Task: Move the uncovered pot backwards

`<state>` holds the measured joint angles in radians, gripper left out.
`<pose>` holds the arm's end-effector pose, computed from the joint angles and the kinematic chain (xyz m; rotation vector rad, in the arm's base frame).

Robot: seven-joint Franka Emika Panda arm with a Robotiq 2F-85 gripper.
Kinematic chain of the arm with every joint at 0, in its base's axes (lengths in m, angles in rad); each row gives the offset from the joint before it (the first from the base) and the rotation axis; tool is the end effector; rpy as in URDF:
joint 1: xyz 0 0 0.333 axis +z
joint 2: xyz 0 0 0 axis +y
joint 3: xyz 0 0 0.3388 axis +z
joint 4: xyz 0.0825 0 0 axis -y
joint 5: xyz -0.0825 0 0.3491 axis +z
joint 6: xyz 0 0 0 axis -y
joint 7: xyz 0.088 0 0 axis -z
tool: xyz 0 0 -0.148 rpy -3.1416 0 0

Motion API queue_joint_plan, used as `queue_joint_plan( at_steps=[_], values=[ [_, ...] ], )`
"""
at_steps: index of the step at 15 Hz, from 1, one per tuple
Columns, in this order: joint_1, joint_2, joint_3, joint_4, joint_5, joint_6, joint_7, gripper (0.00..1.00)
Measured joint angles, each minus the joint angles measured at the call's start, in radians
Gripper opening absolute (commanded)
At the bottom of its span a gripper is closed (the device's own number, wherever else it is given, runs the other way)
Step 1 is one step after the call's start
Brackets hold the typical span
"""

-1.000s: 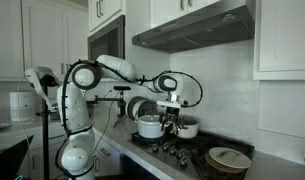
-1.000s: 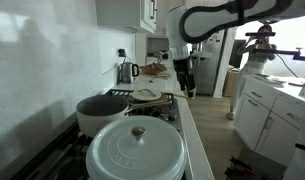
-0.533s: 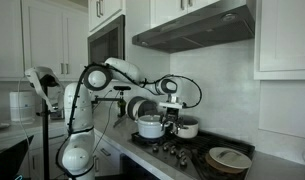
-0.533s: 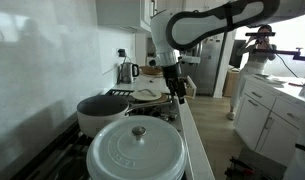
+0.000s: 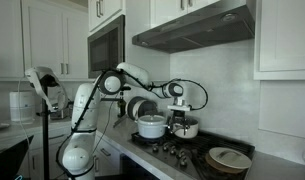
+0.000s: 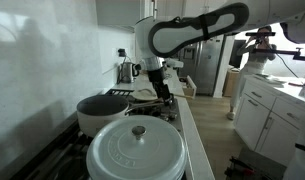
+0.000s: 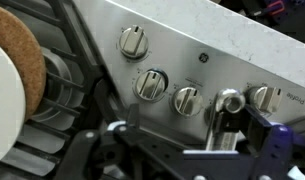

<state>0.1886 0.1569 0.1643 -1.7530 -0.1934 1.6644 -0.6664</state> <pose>0.5184 0.1580 0.4543 2.5795 1.5151 -0.3988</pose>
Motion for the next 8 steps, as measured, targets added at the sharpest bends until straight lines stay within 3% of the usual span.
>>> queue_joint_plan(
  at_steps=[8],
  values=[
    [0.006,0.171,0.03,0.218,0.003,-0.001,0.0,1.0]
  ],
)
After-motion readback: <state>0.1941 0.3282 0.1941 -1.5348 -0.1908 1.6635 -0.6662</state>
